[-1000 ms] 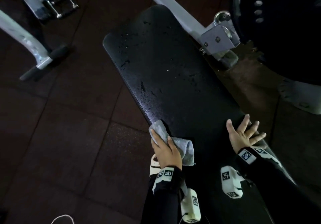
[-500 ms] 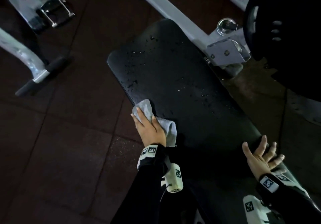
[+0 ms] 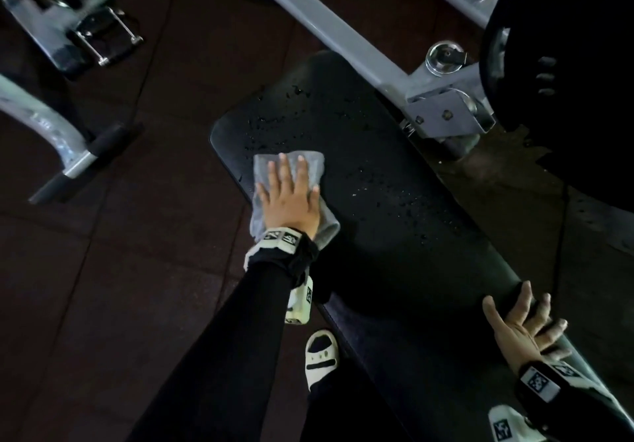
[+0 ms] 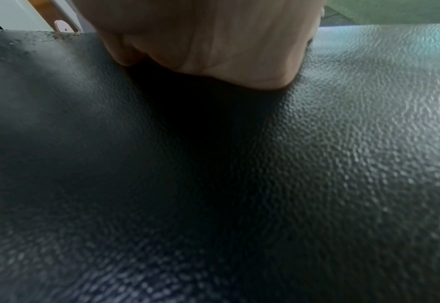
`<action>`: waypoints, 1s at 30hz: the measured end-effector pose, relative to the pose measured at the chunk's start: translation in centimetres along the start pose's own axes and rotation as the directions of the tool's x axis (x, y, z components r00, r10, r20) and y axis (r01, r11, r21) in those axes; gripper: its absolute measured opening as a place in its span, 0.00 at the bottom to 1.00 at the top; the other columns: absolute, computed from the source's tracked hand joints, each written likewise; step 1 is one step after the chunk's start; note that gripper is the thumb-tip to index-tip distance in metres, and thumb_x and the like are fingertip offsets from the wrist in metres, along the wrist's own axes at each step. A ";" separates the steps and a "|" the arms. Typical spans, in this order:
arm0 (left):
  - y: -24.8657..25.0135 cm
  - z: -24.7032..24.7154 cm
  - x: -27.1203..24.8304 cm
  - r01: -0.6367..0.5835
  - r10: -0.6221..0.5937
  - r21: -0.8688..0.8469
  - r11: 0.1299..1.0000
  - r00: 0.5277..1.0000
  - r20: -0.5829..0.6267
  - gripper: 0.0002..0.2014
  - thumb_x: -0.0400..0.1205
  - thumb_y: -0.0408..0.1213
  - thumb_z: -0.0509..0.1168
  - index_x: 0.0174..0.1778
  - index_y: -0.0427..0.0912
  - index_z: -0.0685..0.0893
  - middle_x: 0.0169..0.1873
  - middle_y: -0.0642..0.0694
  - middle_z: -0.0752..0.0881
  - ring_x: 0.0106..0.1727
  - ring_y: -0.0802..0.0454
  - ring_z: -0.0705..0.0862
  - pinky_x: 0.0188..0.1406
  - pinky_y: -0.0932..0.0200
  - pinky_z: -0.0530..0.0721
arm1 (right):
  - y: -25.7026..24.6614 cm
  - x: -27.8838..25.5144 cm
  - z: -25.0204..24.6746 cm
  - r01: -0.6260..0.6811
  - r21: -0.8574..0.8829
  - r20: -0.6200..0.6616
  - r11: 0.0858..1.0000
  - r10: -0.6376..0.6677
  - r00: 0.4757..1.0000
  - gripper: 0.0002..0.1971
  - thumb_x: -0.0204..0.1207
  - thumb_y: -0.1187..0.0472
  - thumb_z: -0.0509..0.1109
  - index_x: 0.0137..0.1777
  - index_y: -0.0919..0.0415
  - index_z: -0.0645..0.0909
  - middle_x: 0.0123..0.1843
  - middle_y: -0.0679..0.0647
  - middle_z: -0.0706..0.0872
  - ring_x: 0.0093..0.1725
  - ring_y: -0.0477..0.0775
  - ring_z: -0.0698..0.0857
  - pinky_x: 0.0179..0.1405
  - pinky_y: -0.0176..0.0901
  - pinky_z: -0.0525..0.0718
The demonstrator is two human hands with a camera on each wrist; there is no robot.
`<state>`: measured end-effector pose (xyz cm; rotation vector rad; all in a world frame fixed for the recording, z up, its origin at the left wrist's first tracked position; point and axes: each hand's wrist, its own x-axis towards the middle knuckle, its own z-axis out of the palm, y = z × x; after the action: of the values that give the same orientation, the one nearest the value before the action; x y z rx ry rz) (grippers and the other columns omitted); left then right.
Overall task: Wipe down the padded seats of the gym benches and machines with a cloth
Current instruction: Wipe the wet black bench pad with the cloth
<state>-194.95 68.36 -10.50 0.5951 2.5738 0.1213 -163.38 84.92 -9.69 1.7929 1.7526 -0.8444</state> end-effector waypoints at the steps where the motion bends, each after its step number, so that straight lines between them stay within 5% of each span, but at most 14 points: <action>1: 0.6 0.4 -0.4 -0.080 0.079 0.037 0.996 0.996 0.036 0.29 0.88 0.51 0.38 0.83 0.51 0.34 0.83 0.43 0.34 0.83 0.43 0.32 0.81 0.38 0.37 | 0.0 0.1 0.1 0.006 0.003 -0.001 1.000 -0.006 1.000 0.48 0.58 0.21 0.43 0.81 0.35 0.40 0.83 0.44 0.35 0.81 0.59 0.32 0.76 0.66 0.31; 4: 1.7 3.2 -3.4 -0.292 0.293 0.067 0.954 0.956 -0.004 0.30 0.86 0.52 0.40 0.84 0.50 0.42 0.85 0.43 0.44 0.83 0.45 0.37 0.82 0.37 0.44 | 0.1 0.2 0.0 0.012 0.012 0.010 1.000 -0.012 1.000 0.55 0.47 0.19 0.39 0.80 0.34 0.40 0.84 0.44 0.36 0.81 0.59 0.33 0.76 0.68 0.32; 7: 0.9 6.4 -7.9 -0.342 0.344 0.035 0.939 0.935 -0.084 0.29 0.85 0.49 0.48 0.84 0.48 0.57 0.83 0.44 0.58 0.84 0.44 0.51 0.80 0.39 0.50 | 0.2 0.2 0.0 0.011 0.005 0.016 1.000 -0.011 1.000 0.56 0.46 0.18 0.39 0.80 0.34 0.41 0.84 0.44 0.37 0.81 0.60 0.33 0.76 0.68 0.33; 13: -3.3 6.6 -10.6 -0.151 0.145 -0.066 0.986 0.986 -0.079 0.28 0.86 0.50 0.41 0.84 0.50 0.50 0.84 0.49 0.53 0.84 0.47 0.51 0.82 0.42 0.55 | 0.6 0.3 0.1 0.019 0.002 0.012 1.000 -0.019 1.000 0.56 0.47 0.17 0.37 0.81 0.35 0.42 0.84 0.46 0.39 0.82 0.61 0.34 0.76 0.68 0.33; 17: -4.3 4.0 -5.7 0.015 -0.028 -0.145 0.989 0.996 -0.090 0.30 0.83 0.56 0.32 0.82 0.54 0.38 0.82 0.53 0.38 0.84 0.49 0.38 0.82 0.41 0.47 | 0.3 0.1 0.1 0.015 0.002 0.006 1.000 -0.015 1.000 0.55 0.47 0.18 0.38 0.81 0.35 0.42 0.84 0.47 0.40 0.82 0.61 0.35 0.76 0.68 0.33; 21: -2.6 0.9 -0.5 0.115 -0.123 -0.115 0.987 0.990 -0.072 0.29 0.88 0.52 0.41 0.84 0.53 0.41 0.85 0.48 0.40 0.84 0.45 0.37 0.81 0.35 0.39 | 0.0 -0.2 -0.2 0.023 -0.004 0.012 1.000 -0.023 1.000 0.55 0.47 0.19 0.38 0.80 0.35 0.39 0.84 0.45 0.36 0.81 0.60 0.33 0.75 0.67 0.32; 27: 1.8 1.2 0.0 -0.125 0.123 0.056 0.991 0.992 0.023 0.28 0.87 0.51 0.37 0.79 0.52 0.30 0.84 0.47 0.37 0.84 0.45 0.36 0.80 0.38 0.35 | 0.0 -0.2 -0.2 0.015 -0.013 0.022 1.000 -0.015 1.000 0.56 0.47 0.18 0.38 0.80 0.35 0.40 0.84 0.45 0.35 0.81 0.60 0.33 0.76 0.67 0.32; 30: 2.5 3.7 -3.9 -0.234 0.238 0.065 0.970 0.969 -0.063 0.30 0.85 0.50 0.40 0.84 0.49 0.47 0.84 0.45 0.54 0.84 0.43 0.51 0.80 0.39 0.47 | -0.1 -0.2 -0.4 0.011 -0.020 0.037 1.000 -0.011 0.999 0.56 0.46 0.19 0.38 0.80 0.34 0.38 0.83 0.44 0.34 0.81 0.59 0.32 0.76 0.67 0.32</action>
<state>-189.13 68.85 -11.52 0.9336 2.5721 0.1510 -163.40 85.05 -9.29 1.7454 1.7429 -0.8565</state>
